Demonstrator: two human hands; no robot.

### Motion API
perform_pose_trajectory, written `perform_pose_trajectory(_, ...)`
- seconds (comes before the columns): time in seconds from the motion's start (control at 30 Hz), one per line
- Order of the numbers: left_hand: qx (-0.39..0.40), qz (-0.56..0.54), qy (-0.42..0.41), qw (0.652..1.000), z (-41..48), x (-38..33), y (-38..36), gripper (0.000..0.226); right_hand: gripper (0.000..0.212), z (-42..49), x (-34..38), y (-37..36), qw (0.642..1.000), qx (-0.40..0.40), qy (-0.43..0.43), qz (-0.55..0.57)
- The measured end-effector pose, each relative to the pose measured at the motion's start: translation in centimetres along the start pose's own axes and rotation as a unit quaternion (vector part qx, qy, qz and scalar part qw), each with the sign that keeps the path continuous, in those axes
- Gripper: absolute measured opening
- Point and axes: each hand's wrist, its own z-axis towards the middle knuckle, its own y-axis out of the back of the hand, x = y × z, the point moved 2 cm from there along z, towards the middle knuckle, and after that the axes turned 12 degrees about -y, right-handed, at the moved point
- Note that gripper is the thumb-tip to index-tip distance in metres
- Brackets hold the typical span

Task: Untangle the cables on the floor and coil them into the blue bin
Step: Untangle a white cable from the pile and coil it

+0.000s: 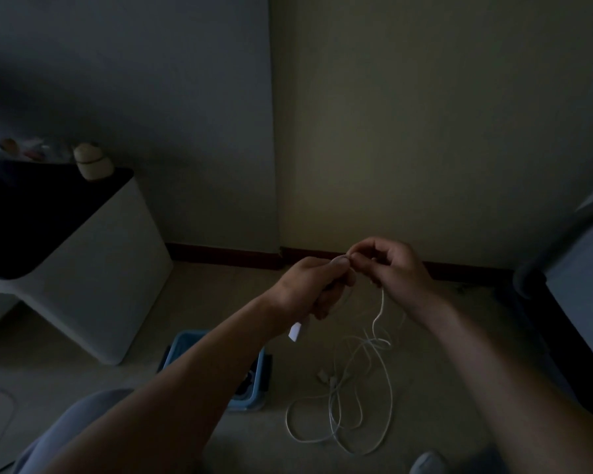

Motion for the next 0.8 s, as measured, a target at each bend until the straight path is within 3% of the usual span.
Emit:
perform_pose_trajectory(0.23,-0.008,-0.001,0.002,1.0,0.0,-0.1,0.2,0.043,0.019,-0.2,-0.1,-0.4,0.99,0.011,-0.043,0.131)
perform_pose_trajectory(0.37,-0.029,-0.058,0.006,0.998,0.2,0.1,0.2,0.044,0.017,-0.3,-0.3,-0.6,0.991,0.02,-0.046,0.126)
perform_pose_trajectory(0.63,-0.039,-0.355,0.047,0.933,0.5,0.5,1.5,0.035,0.007,-0.4,-1.2,-1.7,0.997,0.022,-0.059,0.039)
perform_pose_trajectory(0.8,-0.139,-0.445,0.03,0.884,0.4,0.2,2.3,0.026,0.034,-0.5,-2.6,-2.9,0.988,0.069,-0.02,-0.14)
